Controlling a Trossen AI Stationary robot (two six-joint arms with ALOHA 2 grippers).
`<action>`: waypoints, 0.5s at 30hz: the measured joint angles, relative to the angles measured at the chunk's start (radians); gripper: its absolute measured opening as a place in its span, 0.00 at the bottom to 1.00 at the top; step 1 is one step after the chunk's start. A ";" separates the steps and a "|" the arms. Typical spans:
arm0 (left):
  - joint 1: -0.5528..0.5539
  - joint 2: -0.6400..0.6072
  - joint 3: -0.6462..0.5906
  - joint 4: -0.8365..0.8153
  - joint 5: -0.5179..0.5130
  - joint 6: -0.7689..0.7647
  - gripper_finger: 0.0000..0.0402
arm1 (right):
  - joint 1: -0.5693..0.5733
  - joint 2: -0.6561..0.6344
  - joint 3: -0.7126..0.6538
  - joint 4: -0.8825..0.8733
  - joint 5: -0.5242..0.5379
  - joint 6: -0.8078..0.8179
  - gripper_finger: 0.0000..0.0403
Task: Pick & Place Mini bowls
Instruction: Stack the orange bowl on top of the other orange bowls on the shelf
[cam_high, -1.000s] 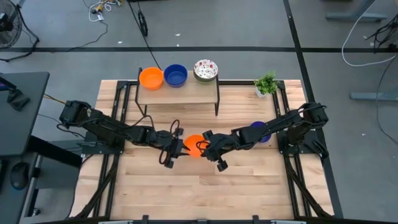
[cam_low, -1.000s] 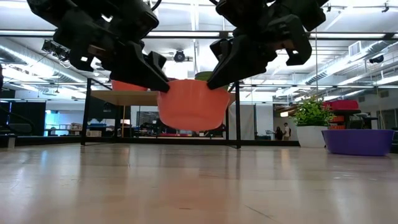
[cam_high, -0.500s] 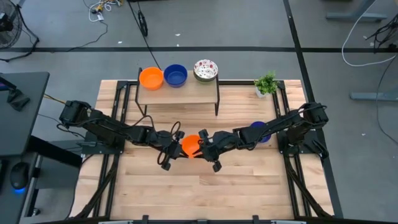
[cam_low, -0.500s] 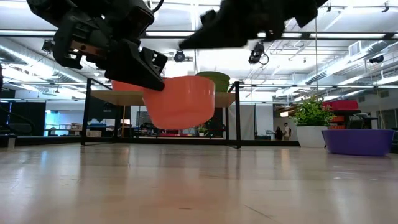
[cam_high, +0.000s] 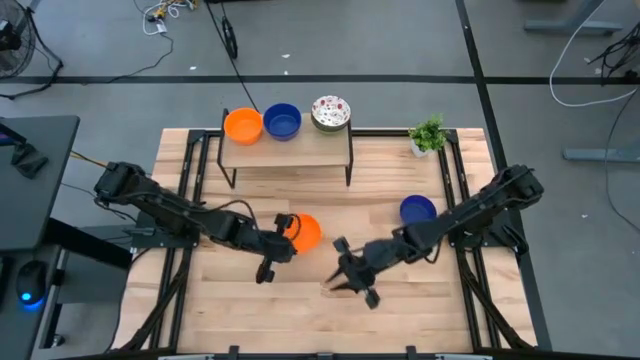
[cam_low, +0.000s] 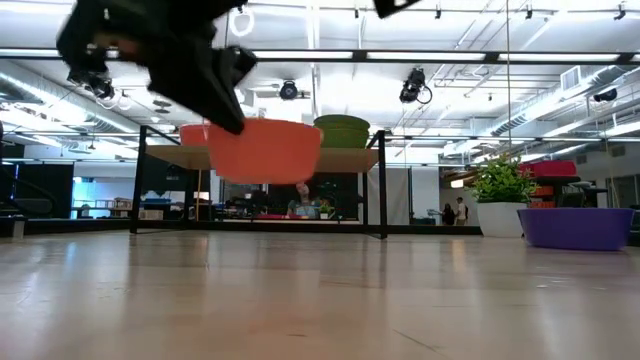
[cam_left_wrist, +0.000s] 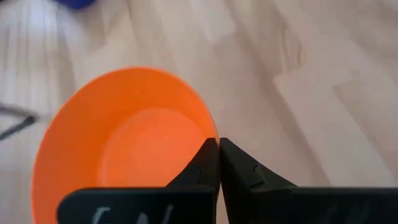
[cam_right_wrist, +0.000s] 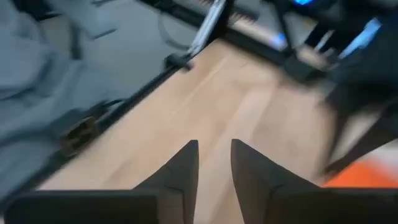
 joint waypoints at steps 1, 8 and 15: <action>-0.012 0.000 0.046 -0.091 -0.026 -0.021 0.01 | 0.016 0.000 0.000 -0.024 0.000 0.027 0.23; -0.030 -0.027 0.347 -0.650 -0.211 -0.116 0.01 | 0.124 0.016 -0.035 -0.049 0.067 0.183 0.19; 0.117 -0.227 0.474 -0.847 -0.290 -0.121 0.01 | 0.179 0.017 -0.158 0.092 0.213 0.150 0.15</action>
